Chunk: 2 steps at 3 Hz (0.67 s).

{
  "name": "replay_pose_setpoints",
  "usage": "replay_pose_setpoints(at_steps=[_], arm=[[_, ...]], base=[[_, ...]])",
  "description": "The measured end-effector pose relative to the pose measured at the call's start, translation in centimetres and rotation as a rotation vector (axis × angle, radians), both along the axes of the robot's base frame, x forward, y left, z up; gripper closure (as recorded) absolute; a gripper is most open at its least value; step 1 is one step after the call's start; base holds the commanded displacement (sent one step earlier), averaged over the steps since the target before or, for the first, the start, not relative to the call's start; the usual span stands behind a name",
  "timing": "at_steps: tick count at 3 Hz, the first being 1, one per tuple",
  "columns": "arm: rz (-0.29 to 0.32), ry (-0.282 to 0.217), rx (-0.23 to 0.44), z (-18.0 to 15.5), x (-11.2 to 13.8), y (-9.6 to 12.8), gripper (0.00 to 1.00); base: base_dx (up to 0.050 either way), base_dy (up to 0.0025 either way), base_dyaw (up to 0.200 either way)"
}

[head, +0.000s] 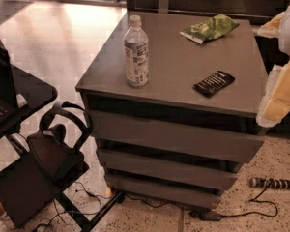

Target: Pick green jalapeno chip bag

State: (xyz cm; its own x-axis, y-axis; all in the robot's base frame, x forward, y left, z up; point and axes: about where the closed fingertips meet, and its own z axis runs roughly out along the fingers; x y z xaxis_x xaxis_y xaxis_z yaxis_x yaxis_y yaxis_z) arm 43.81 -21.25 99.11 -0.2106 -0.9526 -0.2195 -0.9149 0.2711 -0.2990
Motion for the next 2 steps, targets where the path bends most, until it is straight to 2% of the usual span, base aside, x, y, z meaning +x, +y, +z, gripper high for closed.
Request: replay_pose_setpoints(at_steps=[1, 2], arm=[[0.0, 0.0, 0.0, 0.0, 0.0, 0.0, 0.0], [0.0, 0.0, 0.0, 0.01, 0.0, 0.0, 0.0]], base=[[0.0, -0.00002, -0.188], [0.049, -0.00001, 0.0]])
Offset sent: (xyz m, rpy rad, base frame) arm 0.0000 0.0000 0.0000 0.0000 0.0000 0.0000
